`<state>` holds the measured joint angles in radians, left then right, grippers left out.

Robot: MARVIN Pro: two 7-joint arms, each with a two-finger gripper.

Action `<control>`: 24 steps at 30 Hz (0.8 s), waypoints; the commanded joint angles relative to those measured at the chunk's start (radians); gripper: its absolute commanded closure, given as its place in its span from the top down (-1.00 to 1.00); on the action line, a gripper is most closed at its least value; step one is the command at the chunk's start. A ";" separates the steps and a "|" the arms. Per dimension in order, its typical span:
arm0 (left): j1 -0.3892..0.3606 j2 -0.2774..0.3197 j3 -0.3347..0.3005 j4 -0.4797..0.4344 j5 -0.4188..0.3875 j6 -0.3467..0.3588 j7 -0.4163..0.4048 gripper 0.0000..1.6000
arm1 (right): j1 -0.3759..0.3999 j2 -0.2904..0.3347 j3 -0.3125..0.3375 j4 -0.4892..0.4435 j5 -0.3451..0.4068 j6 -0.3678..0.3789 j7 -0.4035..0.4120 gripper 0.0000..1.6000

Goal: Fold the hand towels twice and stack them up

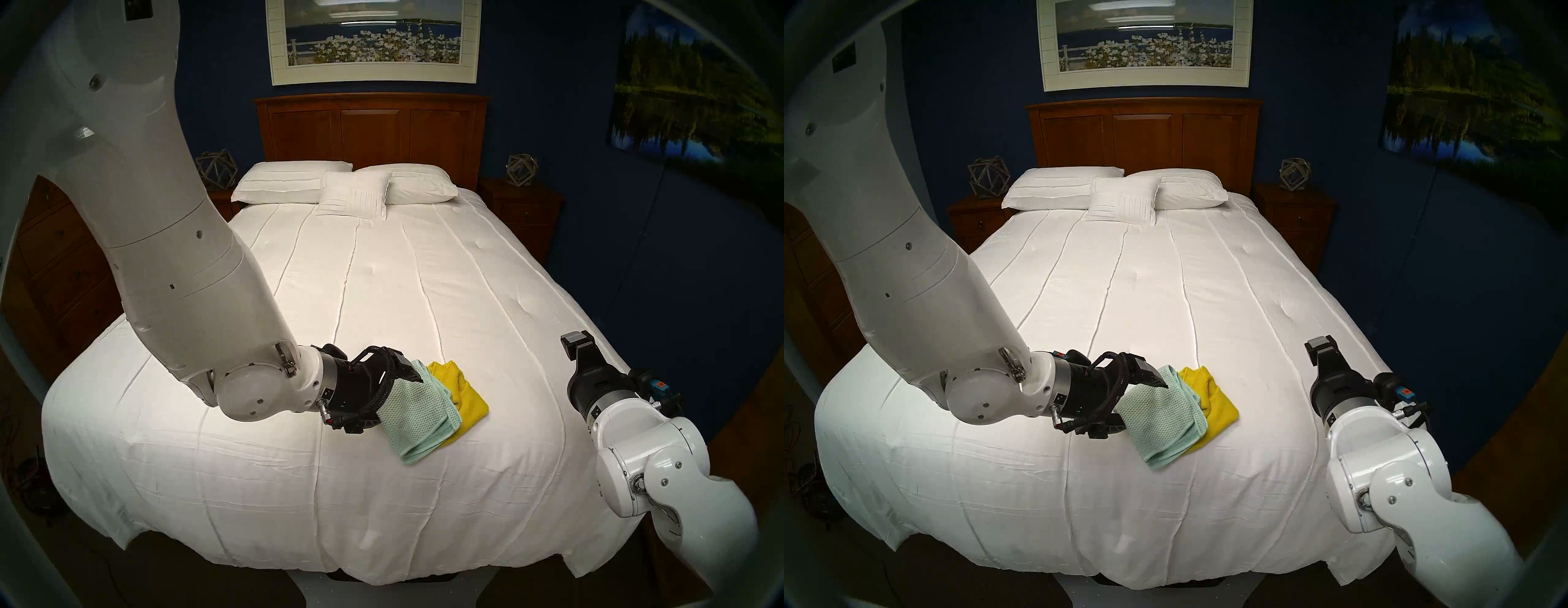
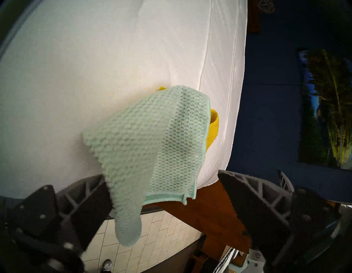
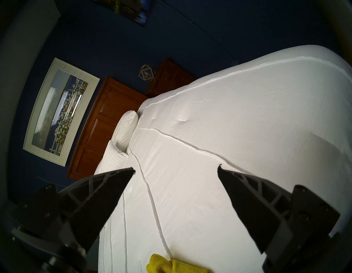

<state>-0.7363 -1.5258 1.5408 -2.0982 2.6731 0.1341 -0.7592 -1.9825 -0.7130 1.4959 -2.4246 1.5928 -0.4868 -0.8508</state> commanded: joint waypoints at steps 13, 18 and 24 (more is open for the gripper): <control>-0.103 0.008 0.070 -0.032 0.106 0.013 -0.010 1.00 | -0.004 0.010 0.011 -0.019 0.014 0.005 0.014 1.00; -0.104 0.009 0.070 -0.032 0.110 0.015 -0.009 1.00 | -0.005 0.012 0.013 -0.019 0.018 0.004 0.015 1.00; -0.095 0.039 0.074 -0.017 0.095 0.024 -0.025 1.00 | 0.017 0.017 -0.008 -0.019 0.026 0.020 0.028 1.00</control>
<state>-0.8206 -1.5171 1.6150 -2.1330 2.7915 0.1516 -0.7645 -1.9890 -0.6995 1.5034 -2.4247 1.6156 -0.4816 -0.8412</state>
